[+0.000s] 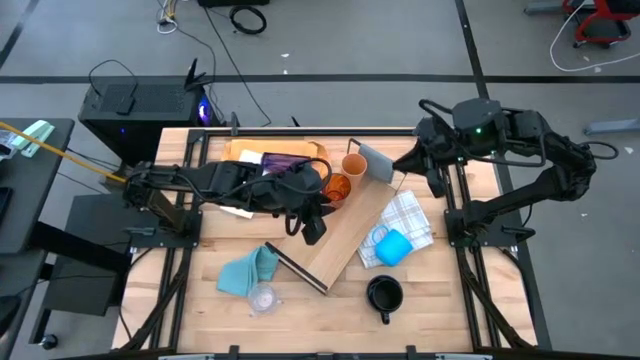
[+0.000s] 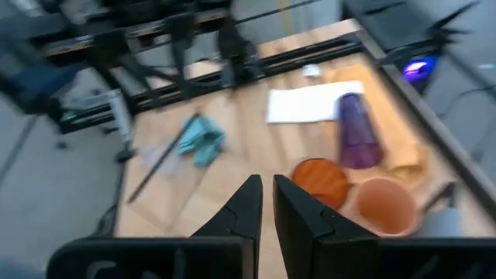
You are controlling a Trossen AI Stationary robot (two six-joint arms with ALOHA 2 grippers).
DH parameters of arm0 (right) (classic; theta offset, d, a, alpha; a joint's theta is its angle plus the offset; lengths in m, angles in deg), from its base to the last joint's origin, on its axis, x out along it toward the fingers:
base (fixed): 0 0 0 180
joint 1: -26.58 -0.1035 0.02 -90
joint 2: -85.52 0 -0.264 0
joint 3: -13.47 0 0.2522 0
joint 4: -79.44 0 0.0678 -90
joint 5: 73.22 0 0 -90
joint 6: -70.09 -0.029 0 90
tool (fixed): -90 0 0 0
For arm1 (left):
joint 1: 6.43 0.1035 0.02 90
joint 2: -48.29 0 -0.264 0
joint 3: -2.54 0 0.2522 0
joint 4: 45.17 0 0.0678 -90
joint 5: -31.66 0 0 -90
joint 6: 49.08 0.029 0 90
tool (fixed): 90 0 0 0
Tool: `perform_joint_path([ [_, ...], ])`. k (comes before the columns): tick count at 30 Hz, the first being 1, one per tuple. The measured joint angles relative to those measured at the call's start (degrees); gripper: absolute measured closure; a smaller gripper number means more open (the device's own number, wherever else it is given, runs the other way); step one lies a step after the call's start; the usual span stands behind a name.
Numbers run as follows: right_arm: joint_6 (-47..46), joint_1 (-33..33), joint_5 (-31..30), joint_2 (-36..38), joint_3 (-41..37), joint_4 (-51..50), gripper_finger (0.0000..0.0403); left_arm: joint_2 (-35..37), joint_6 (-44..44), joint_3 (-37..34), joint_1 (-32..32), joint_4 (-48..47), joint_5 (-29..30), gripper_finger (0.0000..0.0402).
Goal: Stack small to large cups/mugs on shelf
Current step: Put the blue mug on the shelf
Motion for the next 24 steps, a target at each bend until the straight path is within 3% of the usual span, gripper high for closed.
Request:
perform_joint_path([
  [6,-2.23,-7.58,2.04,-0.04,-1.29,-4.82,0.0362,0.39,4.42,0.00,0.29,-0.09,-0.05,0.0289],
  [11,-7.51,-12.39,0.80,0.20,-9.62,-6.43,0.0362,1.74,8.36,0.05,2.04,-0.75,-0.13,0.0284],
  [19,-20.72,-13.78,0.89,4.36,-30.96,7.57,0.0374,5.53,13.68,0.04,4.55,-3.19,-1.00,0.0289],
  [24,-29.13,-14.30,1.06,7.55,-40.18,15.29,0.0386,8.97,16.13,0.04,6.10,-5.43,-0.94,0.0290],
])
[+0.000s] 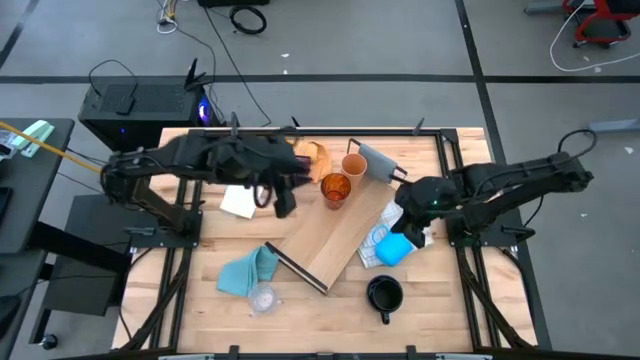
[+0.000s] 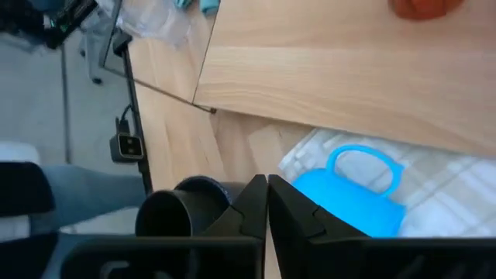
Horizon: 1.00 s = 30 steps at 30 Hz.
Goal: Stack small to large cups/mugs on shelf
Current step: Put the blue mug on the shelf
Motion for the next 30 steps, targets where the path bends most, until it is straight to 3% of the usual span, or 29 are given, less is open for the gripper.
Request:
perform_joint_path([
  [5,-2.65,-2.69,0.02,0.65,-4.57,4.07,0.0382,3.26,2.08,0.04,1.41,-0.53,-0.05,0.0284],
  [14,-2.27,-6.50,0.05,-3.24,-5.61,5.48,0.0349,5.69,3.69,0.02,2.55,-1.48,0.04,0.0290],
  [25,-0.54,-4.70,-5.02,-4.78,-5.61,2.96,0.0313,5.91,3.97,0.00,2.53,-1.78,0.02,0.0285],
  [30,-0.75,-3.28,-6.12,-4.78,-5.58,-3.81,0.0316,5.91,3.61,0.00,2.53,-1.83,-0.01,0.0290],
])
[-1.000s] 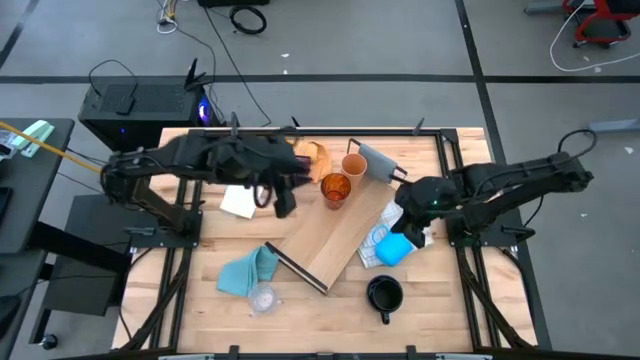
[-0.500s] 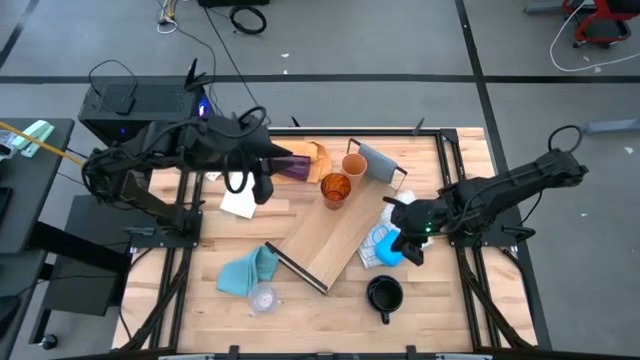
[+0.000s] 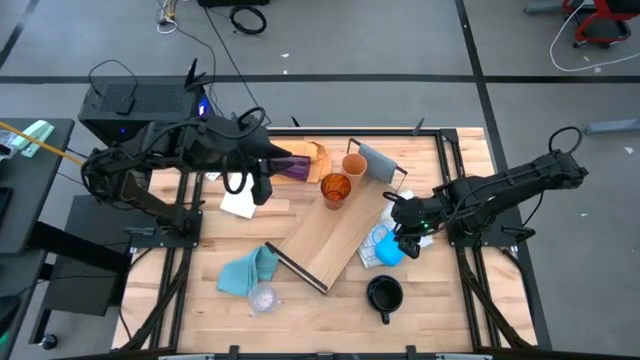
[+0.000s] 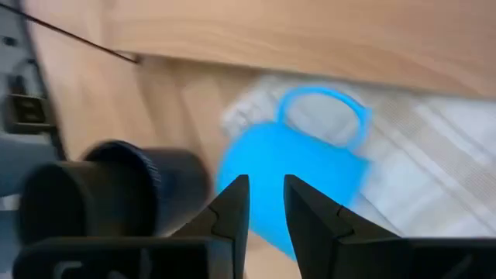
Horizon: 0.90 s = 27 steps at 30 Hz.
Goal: Stack small to large cups/mugs on shelf
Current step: Put the blue mug on the shelf
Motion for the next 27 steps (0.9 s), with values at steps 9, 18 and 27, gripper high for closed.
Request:
perform_joint_path([
  [9,2.01,0.55,0.76,0.24,0.00,-7.51,0.0329,0.00,-1.59,0.00,0.00,0.04,0.02,0.0285],
  [18,5.11,0.67,0.09,0.22,0.00,-8.23,0.0328,0.00,-2.74,0.00,0.00,0.07,0.04,0.0291],
  [27,3.35,0.73,0.39,0.13,-2.48,-7.85,0.0325,-0.01,-2.74,0.00,0.00,0.11,0.04,0.0286],
])
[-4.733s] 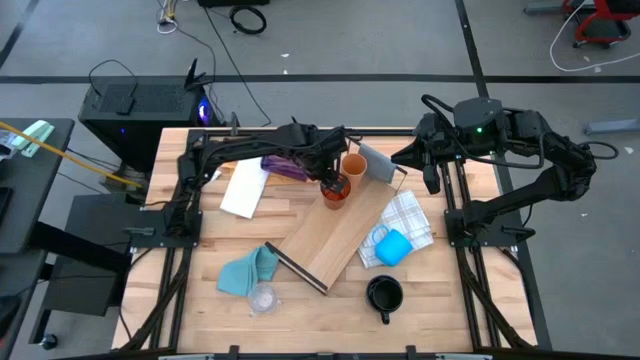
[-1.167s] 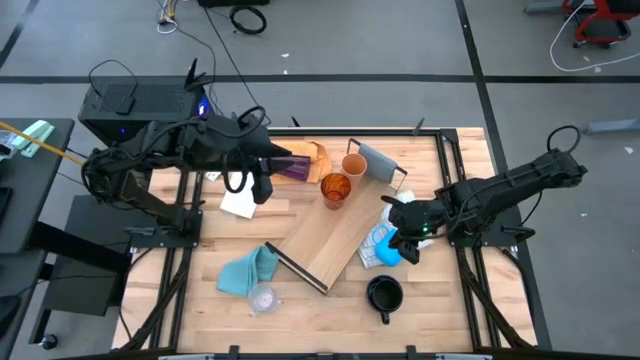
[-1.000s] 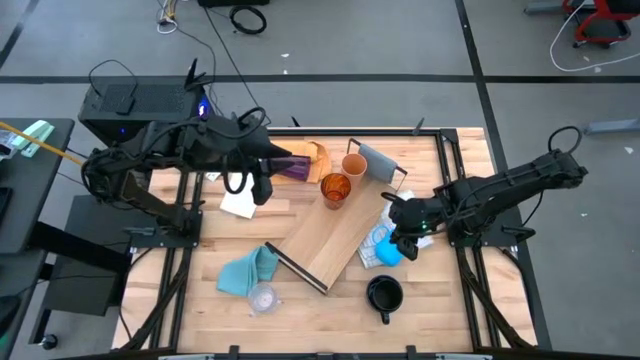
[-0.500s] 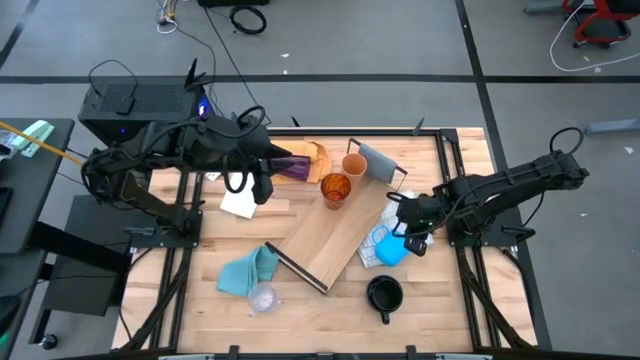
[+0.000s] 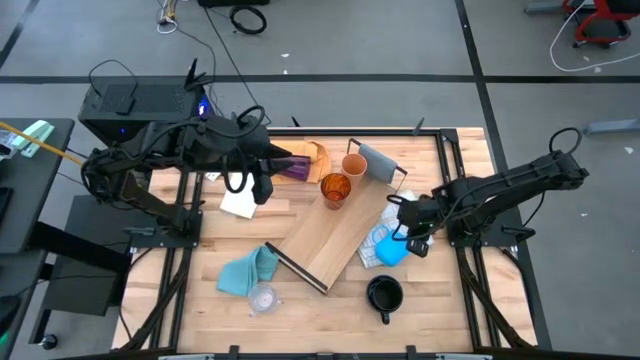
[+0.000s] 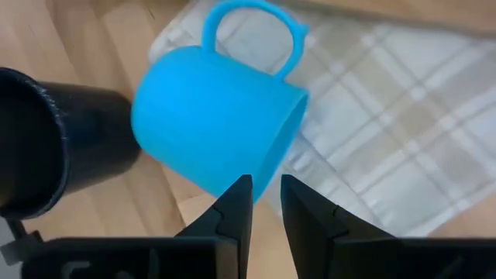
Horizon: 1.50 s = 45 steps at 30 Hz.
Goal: Stack small to large cups/mugs on shelf
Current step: Put the blue mug on the shelf
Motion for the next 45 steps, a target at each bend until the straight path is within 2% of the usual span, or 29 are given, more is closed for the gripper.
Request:
perform_joint_path([
  [4,-1.97,0.79,1.38,-0.01,-1.33,1.83,0.0325,-0.01,0.04,0.00,0.00,0.00,0.00,0.0291],
  [13,-5.81,2.78,4.07,-0.02,-3.61,13.17,0.0325,-0.01,0.02,0.00,0.00,0.00,-0.02,0.0285],
  [30,-8.02,2.30,8.14,-0.09,-3.77,19.50,0.0325,-0.01,1.55,0.00,0.00,-0.07,-0.02,0.0283],
  [36,-7.97,1.07,10.30,-3.27,-3.77,20.32,0.0325,-0.01,1.59,0.00,0.33,-0.07,-0.04,0.0290],
  [45,-7.37,-0.27,12.10,-10.03,-3.75,26.79,0.0329,-0.01,1.62,0.00,0.37,-0.07,-0.02,0.0287],
])
